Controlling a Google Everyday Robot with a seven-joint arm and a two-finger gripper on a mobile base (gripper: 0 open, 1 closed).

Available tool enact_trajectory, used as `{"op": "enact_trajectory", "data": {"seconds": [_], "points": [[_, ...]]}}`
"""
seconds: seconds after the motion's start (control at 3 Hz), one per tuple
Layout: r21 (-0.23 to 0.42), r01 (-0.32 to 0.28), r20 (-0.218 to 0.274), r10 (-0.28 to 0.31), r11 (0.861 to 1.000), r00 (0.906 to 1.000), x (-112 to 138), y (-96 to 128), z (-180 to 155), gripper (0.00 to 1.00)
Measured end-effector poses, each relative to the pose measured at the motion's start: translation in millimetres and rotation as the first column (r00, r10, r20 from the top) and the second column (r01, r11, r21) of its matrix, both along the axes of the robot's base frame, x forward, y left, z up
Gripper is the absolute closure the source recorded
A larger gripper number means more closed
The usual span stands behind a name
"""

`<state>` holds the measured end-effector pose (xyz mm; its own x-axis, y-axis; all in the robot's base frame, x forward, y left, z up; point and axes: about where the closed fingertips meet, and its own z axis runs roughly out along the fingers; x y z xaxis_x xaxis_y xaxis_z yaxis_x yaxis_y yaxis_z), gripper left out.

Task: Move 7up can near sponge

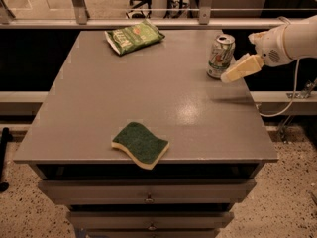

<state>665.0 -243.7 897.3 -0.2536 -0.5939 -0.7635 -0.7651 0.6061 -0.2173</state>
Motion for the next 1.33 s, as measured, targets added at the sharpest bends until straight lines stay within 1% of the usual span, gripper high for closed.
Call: {"op": "enact_trajectory", "data": {"seconds": [0.33,0.67,1.0,1.33], "points": [[0.138,-0.014,0.034,0.01,0.99,0.9994,21,13,-9,0.0],[0.264,-0.029,0.062,0.013,0.964,0.998,34,24,-15,0.0],[0.384,-0.06,0.101,0.023,0.922,0.9947,42,41,-15,0.25],[0.428,-0.085,0.125,0.035,0.9,0.9916,42,50,-11,0.49]]}}
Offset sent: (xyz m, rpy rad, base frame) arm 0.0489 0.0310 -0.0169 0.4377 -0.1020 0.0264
